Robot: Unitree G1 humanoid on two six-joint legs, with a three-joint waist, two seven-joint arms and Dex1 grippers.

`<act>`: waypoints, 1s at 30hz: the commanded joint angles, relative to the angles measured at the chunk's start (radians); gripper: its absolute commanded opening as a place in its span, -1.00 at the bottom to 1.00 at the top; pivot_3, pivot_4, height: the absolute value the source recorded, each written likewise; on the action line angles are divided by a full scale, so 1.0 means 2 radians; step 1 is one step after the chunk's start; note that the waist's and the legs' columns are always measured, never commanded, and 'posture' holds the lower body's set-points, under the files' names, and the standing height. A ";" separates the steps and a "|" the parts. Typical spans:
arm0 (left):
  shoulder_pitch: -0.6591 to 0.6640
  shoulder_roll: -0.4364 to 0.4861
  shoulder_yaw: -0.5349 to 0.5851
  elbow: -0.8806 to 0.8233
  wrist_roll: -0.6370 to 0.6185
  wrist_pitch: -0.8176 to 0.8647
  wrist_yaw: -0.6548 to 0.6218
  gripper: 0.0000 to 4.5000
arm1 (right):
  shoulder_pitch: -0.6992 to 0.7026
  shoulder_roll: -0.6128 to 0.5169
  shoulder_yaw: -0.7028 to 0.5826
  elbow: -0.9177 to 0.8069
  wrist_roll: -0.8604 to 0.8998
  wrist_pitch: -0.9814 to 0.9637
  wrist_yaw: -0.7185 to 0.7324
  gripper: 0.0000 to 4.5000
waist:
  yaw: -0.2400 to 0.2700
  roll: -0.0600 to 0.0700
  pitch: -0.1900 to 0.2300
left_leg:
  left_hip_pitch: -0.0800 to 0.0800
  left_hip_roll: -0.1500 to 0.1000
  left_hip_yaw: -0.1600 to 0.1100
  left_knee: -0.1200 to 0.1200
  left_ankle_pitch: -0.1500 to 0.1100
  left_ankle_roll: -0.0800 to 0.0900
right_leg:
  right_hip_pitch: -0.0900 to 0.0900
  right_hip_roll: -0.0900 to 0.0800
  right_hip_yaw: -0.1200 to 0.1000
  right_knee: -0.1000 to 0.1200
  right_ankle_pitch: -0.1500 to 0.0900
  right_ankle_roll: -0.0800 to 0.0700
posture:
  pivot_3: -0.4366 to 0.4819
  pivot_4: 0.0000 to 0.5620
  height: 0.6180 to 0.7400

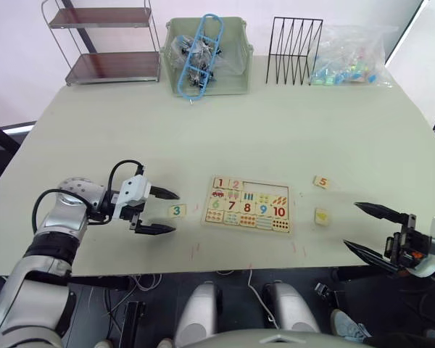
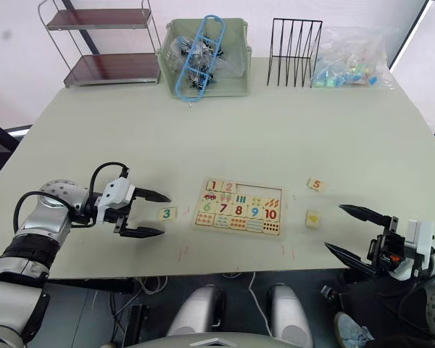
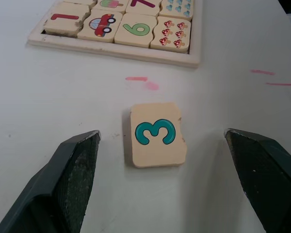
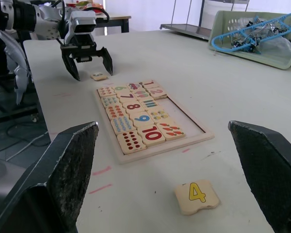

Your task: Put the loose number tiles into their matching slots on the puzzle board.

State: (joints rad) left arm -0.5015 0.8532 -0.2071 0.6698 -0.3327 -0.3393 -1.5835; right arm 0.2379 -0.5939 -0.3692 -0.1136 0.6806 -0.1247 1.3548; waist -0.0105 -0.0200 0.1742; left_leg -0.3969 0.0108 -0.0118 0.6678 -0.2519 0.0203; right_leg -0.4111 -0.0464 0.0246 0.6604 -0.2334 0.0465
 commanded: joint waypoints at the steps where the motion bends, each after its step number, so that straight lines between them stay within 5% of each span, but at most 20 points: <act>1: -0.007 -0.002 0.003 0.019 0.011 -0.019 -0.015 0.94 | -0.004 -0.003 -0.007 -0.011 0.003 -0.008 0.000 1.00 | 0.000 0.000 0.000 | 0.000 0.000 0.000 0.000 0.000 0.000 | 0.000 0.000 0.000 0.000 0.000 0.000 | -0.05 -0.47 1.00; 8: 0.003 -0.011 0.002 0.015 0.006 -0.026 -0.015 0.84 | -0.010 -0.001 -0.004 -0.004 0.001 -0.012 0.002 1.00 | 0.001 0.000 0.000 | 0.000 0.000 0.000 0.000 0.000 0.000 | 0.000 0.000 0.000 0.000 0.000 0.000 | -0.05 -0.47 1.00; 11: 0.006 -0.012 0.002 0.015 0.005 -0.026 -0.015 0.35 | -0.011 -0.001 -0.004 -0.003 0.001 -0.013 0.003 1.00 | 0.001 0.000 0.000 | 0.000 0.000 0.000 0.000 0.000 0.000 | 0.000 0.000 0.000 0.000 0.000 0.000 | -0.05 -0.47 1.00; 15: 0.004 -0.014 0.003 0.018 0.002 -0.022 -0.015 -0.54 | -0.011 0.000 -0.002 -0.004 0.001 -0.013 0.003 1.00 | 0.001 0.000 0.000 | 0.000 0.000 0.000 0.000 0.000 0.000 | 0.000 0.000 0.000 0.000 0.000 0.000 | -0.05 -0.47 1.00; 25: -0.021 -0.002 -0.003 0.012 -0.005 -0.018 -0.015 -0.59 | -0.009 0.004 -0.001 -0.007 -0.001 -0.014 0.001 1.00 | 0.001 0.000 0.000 | 0.000 0.000 0.000 0.000 0.000 0.000 | 0.000 0.000 0.000 0.000 0.000 0.000 | -0.05 -0.47 1.00; 30: -0.039 0.010 0.011 -0.042 -0.025 0.049 -0.015 -0.59 | 0.001 0.014 0.001 -0.024 -0.001 -0.013 -0.014 1.00 | 0.001 0.000 0.000 | 0.000 0.000 0.000 0.000 0.000 0.000 | 0.000 0.000 0.000 0.000 0.000 0.000 | -0.05 -0.47 1.00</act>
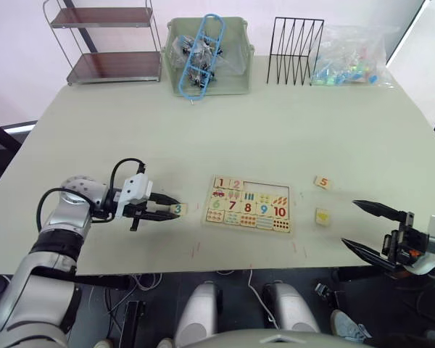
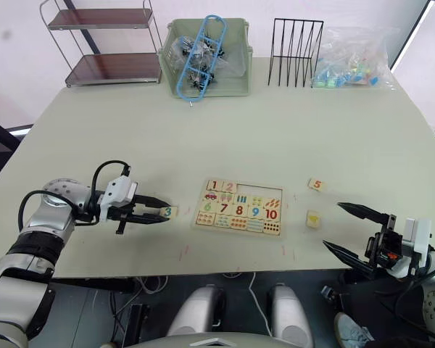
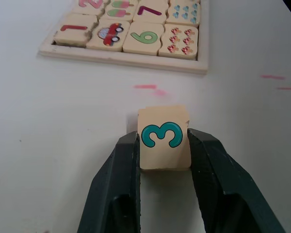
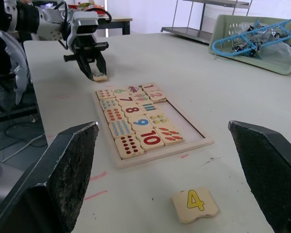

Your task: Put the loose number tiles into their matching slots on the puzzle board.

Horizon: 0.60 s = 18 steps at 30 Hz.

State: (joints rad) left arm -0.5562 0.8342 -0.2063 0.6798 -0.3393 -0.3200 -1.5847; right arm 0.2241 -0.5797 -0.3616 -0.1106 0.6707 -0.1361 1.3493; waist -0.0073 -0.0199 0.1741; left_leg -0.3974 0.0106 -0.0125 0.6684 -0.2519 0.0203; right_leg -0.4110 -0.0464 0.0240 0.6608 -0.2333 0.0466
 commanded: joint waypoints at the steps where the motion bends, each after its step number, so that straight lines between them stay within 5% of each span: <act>1: -0.012 0.027 0.010 -0.065 -0.028 0.055 -0.015 -0.59 | 0.012 0.010 -0.003 -0.031 0.004 -0.006 -0.016 1.00 | -0.001 0.000 0.000 | 0.000 0.000 0.000 0.000 0.000 0.000 | 0.000 0.000 0.000 0.000 0.000 0.000 | -0.05 -0.47 1.00; 9: -0.050 0.049 -0.013 -0.164 -0.033 0.150 -0.015 -0.59 | 0.031 0.028 0.006 -0.047 -0.001 -0.011 -0.033 1.00 | -0.002 0.000 0.000 | 0.000 0.000 0.000 0.000 0.000 0.000 | 0.000 0.000 0.000 0.000 0.000 0.000 | -0.05 -0.47 1.00; 18: -0.124 -0.006 -0.040 -0.197 0.024 0.177 0.006 -0.59 | 0.064 0.049 0.006 -0.052 -0.009 -0.034 -0.056 1.00 | 0.000 0.000 0.000 | 0.000 0.000 0.000 0.000 0.000 0.000 | 0.000 0.001 0.000 0.000 0.000 0.000 | -0.05 -0.47 1.00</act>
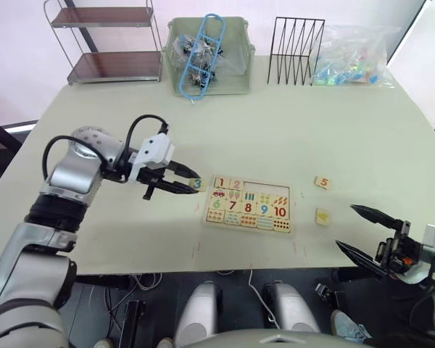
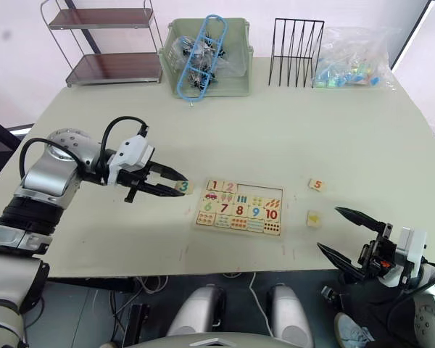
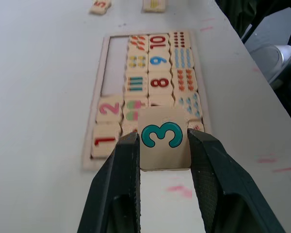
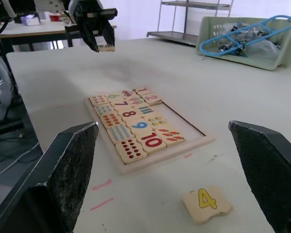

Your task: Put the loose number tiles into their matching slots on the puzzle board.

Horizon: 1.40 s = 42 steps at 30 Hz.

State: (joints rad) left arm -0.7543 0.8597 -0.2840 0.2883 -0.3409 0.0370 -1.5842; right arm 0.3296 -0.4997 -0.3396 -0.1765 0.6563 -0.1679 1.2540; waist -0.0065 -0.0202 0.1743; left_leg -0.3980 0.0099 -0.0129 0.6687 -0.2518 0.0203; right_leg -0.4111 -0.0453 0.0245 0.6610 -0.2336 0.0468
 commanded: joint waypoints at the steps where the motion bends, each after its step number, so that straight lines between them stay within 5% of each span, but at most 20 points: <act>1: -0.033 -0.028 -0.003 0.003 0.031 0.004 0.007 -0.59 | 0.016 0.012 -0.003 -0.022 -0.003 -0.021 -0.011 1.00 | 0.000 0.000 0.000 | 0.000 0.000 0.000 0.000 0.000 0.000 | 0.000 0.000 0.000 0.000 0.000 0.000 | -0.05 -0.47 1.00; 14: -0.141 -0.134 -0.067 0.078 0.139 0.070 0.018 -0.59 | 0.058 0.041 0.013 -0.079 -0.015 -0.031 -0.063 1.00 | -0.001 0.000 0.000 | 0.000 0.000 -0.001 0.000 0.000 0.000 | 0.000 0.001 0.001 0.000 -0.001 0.002 | -0.05 -0.47 1.00; 42: -0.184 -0.223 -0.138 0.091 0.262 0.172 0.053 -0.59 | 0.062 0.012 0.023 -0.139 -0.023 -0.008 -0.114 1.00 | -0.003 0.000 0.000 | 0.000 0.000 -0.001 0.000 0.000 0.000 | 0.000 0.002 0.001 0.000 -0.001 0.002 | -0.05 -0.47 1.00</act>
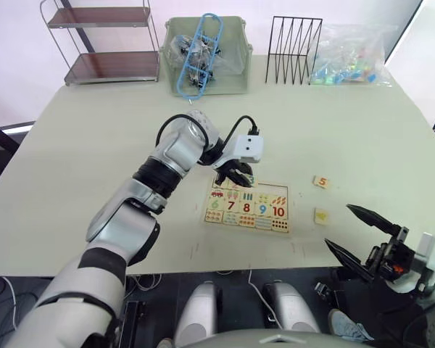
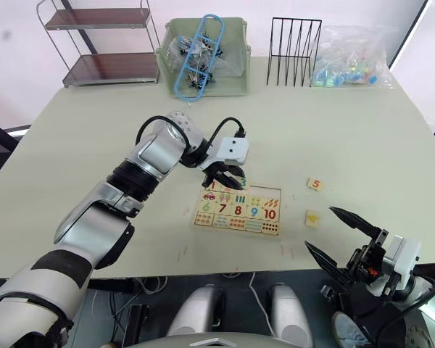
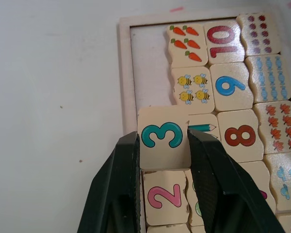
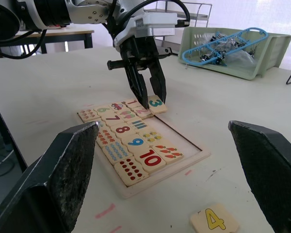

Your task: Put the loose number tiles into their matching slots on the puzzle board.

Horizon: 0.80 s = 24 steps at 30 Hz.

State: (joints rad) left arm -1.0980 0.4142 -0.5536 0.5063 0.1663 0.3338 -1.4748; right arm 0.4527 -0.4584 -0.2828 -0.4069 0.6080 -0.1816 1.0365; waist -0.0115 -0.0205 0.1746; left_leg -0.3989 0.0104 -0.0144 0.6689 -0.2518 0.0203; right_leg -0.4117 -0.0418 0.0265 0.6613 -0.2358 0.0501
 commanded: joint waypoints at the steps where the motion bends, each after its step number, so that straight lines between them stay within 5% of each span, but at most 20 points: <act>1: -0.011 0.001 -0.005 -0.023 0.010 0.031 -0.004 -0.59 | 0.000 -0.010 -0.006 -0.024 0.002 0.000 -0.007 1.00 | 0.000 0.000 0.000 | 0.000 0.000 0.000 0.000 0.000 0.000 | 0.000 0.000 0.000 0.000 0.000 0.000 | -0.05 -0.47 1.00; 24: -0.014 -0.021 -0.025 -0.009 0.053 0.035 0.012 -0.59 | 0.009 -0.004 -0.008 0.010 0.000 -0.031 0.007 1.00 | 0.000 0.000 0.000 | 0.000 0.000 0.000 0.000 0.000 0.000 | 0.000 0.000 0.000 0.000 0.000 0.000 | -0.05 -0.47 1.00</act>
State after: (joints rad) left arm -1.0980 0.3776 -0.6009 0.4964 0.2646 0.4063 -1.4528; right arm 0.4667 -0.4660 -0.2829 -0.3744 0.5996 -0.2144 1.0427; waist -0.0108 -0.0206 0.1746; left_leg -0.3989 0.0103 -0.0144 0.6690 -0.2518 0.0203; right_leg -0.4116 -0.0418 0.0266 0.6613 -0.2358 0.0501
